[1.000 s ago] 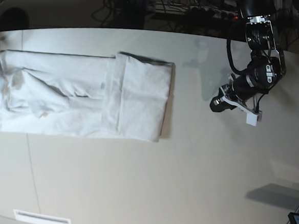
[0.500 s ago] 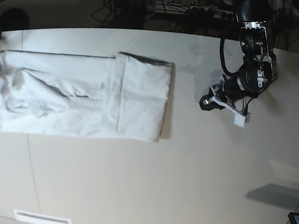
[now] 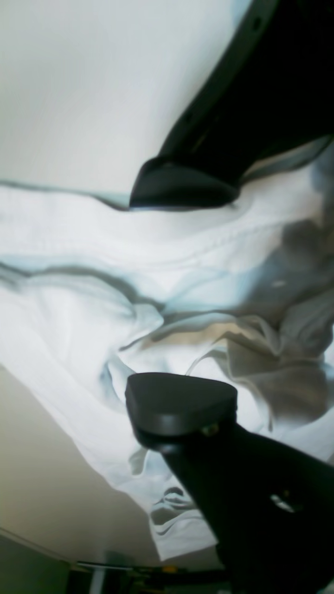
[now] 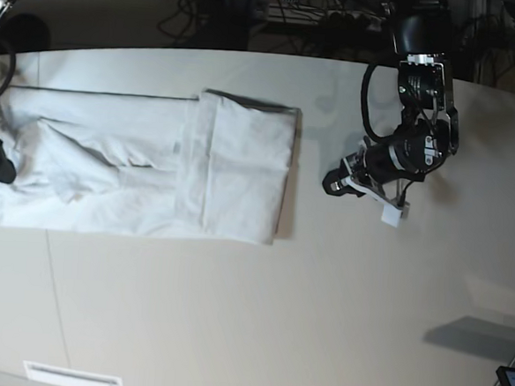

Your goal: Fold the T-shirt properly

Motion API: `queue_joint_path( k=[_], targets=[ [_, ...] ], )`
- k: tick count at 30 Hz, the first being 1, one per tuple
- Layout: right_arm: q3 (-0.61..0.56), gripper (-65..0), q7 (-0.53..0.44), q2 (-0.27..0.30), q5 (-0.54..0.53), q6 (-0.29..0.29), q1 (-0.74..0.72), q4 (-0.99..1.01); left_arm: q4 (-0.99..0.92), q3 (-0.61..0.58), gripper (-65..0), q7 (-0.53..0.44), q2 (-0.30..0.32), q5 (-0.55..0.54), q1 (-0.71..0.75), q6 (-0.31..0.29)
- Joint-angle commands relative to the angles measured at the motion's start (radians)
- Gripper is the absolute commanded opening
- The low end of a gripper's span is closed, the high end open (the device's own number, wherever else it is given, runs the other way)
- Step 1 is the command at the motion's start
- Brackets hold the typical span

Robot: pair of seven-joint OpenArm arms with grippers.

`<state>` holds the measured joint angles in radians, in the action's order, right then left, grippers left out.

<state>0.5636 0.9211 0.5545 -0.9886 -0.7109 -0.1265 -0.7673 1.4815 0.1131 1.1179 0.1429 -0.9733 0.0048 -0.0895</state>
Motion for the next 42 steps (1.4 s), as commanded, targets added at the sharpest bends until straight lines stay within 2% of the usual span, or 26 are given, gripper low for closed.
queue_joint_path(
  k=[1,7,20,28,31,33,34,39,42],
  targets=[
    [-0.006,-14.8,0.069,0.002,0.044,0.013,0.009,-0.016,0.011,0.003,-65.0,-0.008,0.004,-0.023,-0.021,-0.008],
    [0.005,-14.9,0.160,-0.027,0.041,0.013,0.038,-0.096,0.011,0.004,-65.0,-0.009,-0.015,-0.022,-0.036,-0.008],
    [-0.010,-16.4,0.171,-0.069,0.046,0.013,0.070,-0.119,-0.048,-0.131,-65.0,-0.017,-0.022,-0.020,-0.116,-0.008],
    [-0.058,-39.2,0.186,-0.081,0.047,0.013,0.069,-0.117,-0.084,-0.191,-65.0,-0.063,-0.045,-0.020,-0.122,-0.008],
    [-0.061,-51.2,0.186,-0.081,0.047,0.013,0.066,-0.117,-0.086,-0.200,-65.0,-0.071,-0.044,-0.020,-0.118,-0.008],
    [-0.061,-63.0,0.186,-0.078,0.047,0.013,0.066,-0.117,-0.081,-0.200,-65.0,-0.069,-0.044,-0.022,-0.113,-0.008],
    [-0.063,-65.0,0.186,-0.077,0.047,0.013,0.066,-0.117,-0.080,-0.200,-65.0,-0.066,-0.044,-0.025,-0.111,-0.008],
    [-0.063,-64.9,0.186,-0.075,0.049,0.013,0.063,-0.119,-0.078,-0.207,-65.0,-0.063,-0.055,-0.028,-0.084,-0.008],
    [-0.063,-64.9,0.184,-0.075,0.049,0.013,0.063,-0.165,-0.078,-0.255,-65.0,-0.065,-0.064,-0.028,-0.073,-0.008]
  ],
)
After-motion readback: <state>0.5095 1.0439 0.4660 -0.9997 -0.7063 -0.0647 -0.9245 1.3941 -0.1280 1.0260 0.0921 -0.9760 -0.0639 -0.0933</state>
